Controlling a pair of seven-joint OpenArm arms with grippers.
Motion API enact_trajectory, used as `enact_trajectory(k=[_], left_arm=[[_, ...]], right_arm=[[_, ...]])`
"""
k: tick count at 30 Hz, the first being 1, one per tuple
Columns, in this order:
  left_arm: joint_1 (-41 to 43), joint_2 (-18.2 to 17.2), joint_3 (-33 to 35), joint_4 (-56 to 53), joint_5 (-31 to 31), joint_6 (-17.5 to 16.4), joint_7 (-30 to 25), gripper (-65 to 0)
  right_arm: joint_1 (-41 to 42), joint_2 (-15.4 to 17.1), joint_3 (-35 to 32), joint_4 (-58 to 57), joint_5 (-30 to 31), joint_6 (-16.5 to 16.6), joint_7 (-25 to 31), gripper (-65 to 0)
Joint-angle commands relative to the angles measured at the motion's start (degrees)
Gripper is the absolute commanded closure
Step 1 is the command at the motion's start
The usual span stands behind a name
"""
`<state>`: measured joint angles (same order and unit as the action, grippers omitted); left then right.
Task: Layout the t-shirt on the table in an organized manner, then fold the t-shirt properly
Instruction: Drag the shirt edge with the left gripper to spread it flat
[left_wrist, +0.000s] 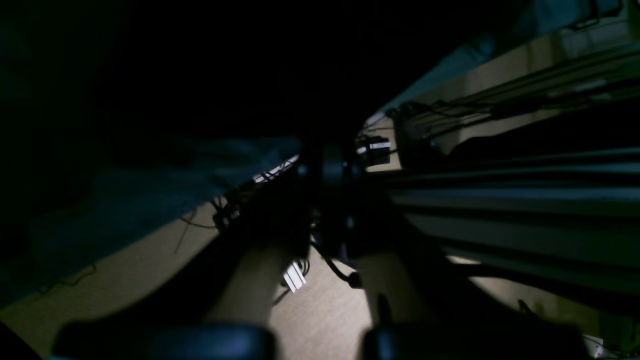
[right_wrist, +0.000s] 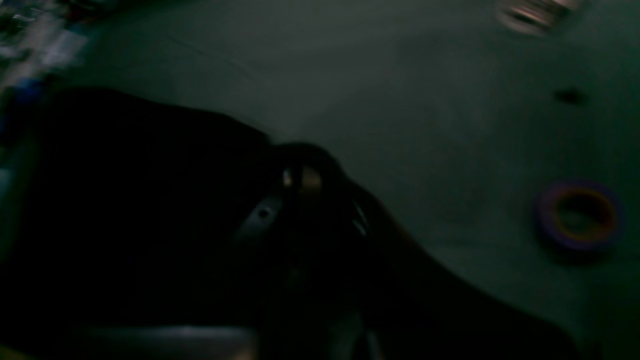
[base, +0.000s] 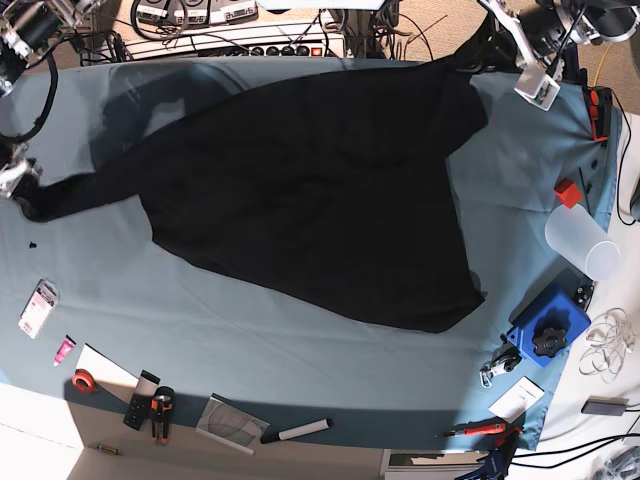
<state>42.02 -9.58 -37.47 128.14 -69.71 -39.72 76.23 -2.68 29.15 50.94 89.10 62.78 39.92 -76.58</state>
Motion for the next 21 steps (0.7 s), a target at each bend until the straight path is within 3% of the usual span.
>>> enact_trajectory(k=[1,6,10,15,21], left_arm=[[0.5,-0.4,-0.2,0.9,-1.5,-0.3,-1.4,0.0],[0.3,-0.4,-0.2,0.9,-1.4,-0.3,-2.8,0.0],[-0.2,-0.4,-0.2,0.9,-1.5,-0.3,-4.0,0.0],[-2.6,-0.4,1.6,0.9,-1.5,-0.3,-5.8,0.0],[-7.0,-0.4,13.8,0.9,-1.4,-0.3,-5.7,0.0]], right_arm=[[1.9,1.8,0.4,0.9,-0.3,0.1,3.7,0.0],[7.8,1.8,-0.4,0.8,-10.4,0.1,12.0,0.0],[13.2,1.9,-7.5,0.7,-23.4,0.1,20.9,0.0],[21.7,2.0,-22.7,-3.1,-41.1,-8.6,35.3,0.0],[36.2,2.0,-36.2,-14.0,-49.2,-16.1,37.0,0.0]])
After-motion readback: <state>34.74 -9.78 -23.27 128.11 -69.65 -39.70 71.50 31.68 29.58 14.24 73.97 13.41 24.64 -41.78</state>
